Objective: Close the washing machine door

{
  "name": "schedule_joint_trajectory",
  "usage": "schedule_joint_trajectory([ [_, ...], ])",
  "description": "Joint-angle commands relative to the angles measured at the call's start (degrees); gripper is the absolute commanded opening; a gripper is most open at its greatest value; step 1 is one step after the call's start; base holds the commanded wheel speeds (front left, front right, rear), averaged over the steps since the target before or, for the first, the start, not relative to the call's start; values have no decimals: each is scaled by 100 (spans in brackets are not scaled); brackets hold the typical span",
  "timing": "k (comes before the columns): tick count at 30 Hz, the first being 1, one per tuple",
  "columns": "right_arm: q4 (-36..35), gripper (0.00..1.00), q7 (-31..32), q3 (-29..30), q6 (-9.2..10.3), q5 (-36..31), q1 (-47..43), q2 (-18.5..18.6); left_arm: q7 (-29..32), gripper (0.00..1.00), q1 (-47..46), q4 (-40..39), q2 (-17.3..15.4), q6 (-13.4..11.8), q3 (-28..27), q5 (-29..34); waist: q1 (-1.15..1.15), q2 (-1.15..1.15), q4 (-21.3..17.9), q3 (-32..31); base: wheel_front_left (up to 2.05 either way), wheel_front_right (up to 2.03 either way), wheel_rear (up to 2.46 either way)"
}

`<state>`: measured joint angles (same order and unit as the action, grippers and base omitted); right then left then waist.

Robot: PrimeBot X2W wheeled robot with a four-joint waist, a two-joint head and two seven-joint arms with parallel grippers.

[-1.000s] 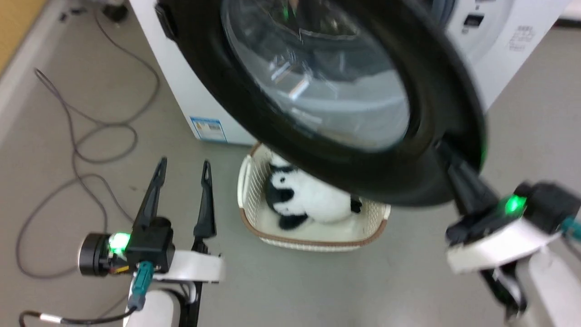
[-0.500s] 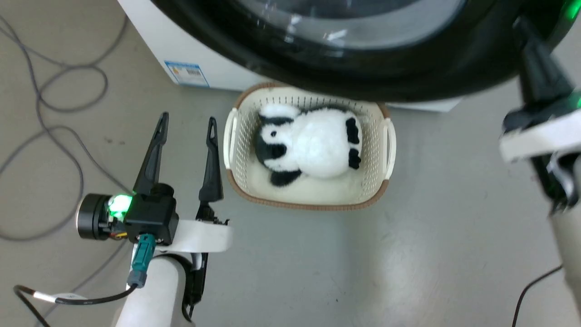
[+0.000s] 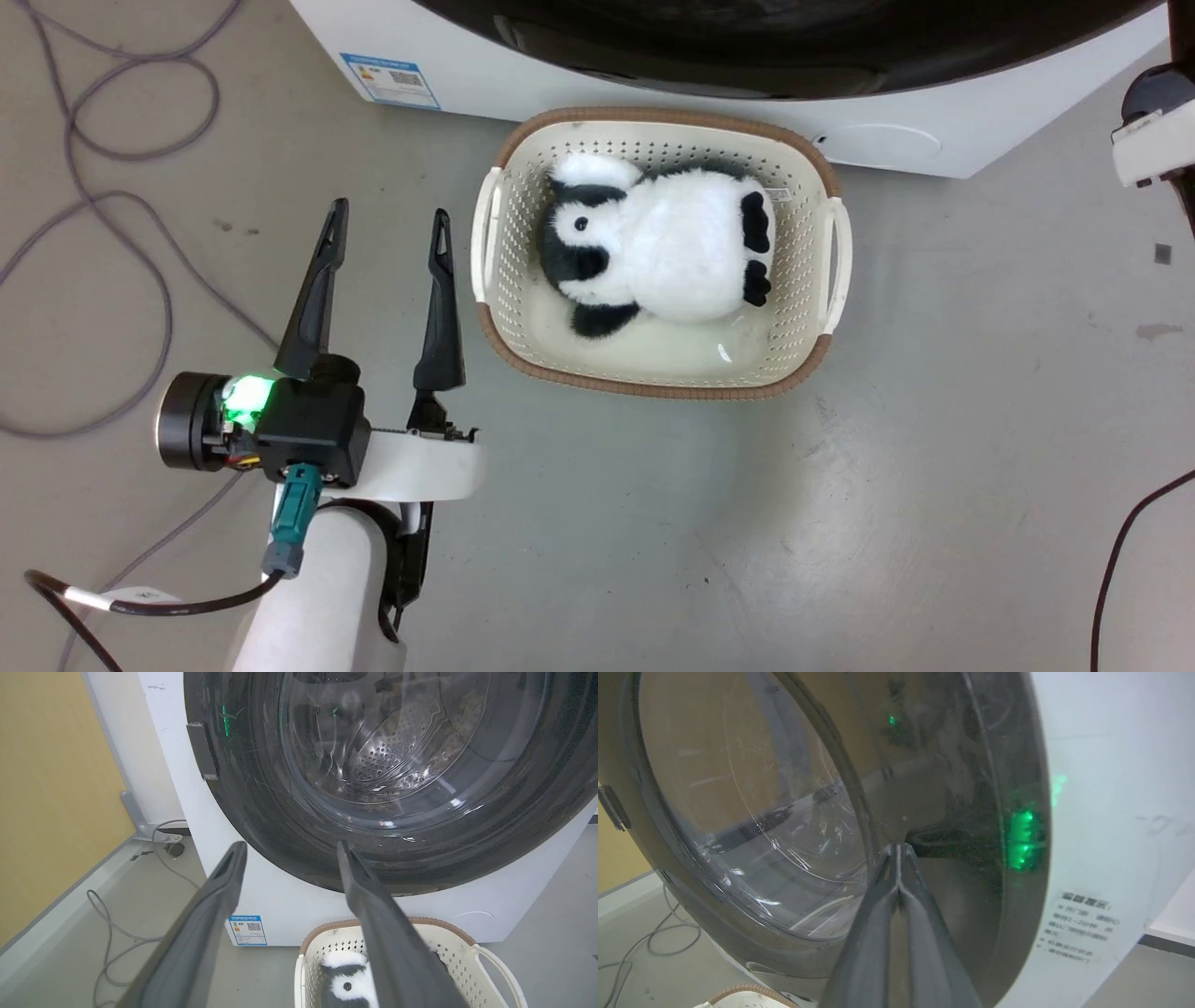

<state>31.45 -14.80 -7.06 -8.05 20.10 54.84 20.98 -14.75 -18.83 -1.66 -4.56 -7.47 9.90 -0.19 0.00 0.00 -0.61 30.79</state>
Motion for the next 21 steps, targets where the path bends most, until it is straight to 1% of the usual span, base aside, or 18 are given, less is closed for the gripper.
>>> schedule_joint_trajectory([
  [1,54,0,-20,88,56,1,190,69,-25,100,-93,-22,-1,-24,-10,-24,0,0,5,-8,0,0,0],
  [7,16,0,-20,62,56,-49,-153,-40,-25,100,84,61,-13,-75,-101,-65,0,0,-45,-383,0,0,0],
  [12,-352,0,-20,234,56,-150,-814,-139,-25,100,345,182,-28,-97,-215,-105,0,0,-170,-933,0,0,0],
  [13,-352,0,-20,234,56,-150,-814,-139,-25,100,345,182,-28,-97,-215,-105,0,0,-170,-933,0,0,0],
  [16,-671,0,-20,504,56,-391,-1234,-244,-25,100,488,271,-51,-100,-304,-123,0,0,-261,-1261,0,0,0],
  [21,-1255,0,-20,1070,56,-891,-1988,-670,-25,100,755,392,-55,-117,-397,-119,0,0,-396,-1756,0,0,0],
])
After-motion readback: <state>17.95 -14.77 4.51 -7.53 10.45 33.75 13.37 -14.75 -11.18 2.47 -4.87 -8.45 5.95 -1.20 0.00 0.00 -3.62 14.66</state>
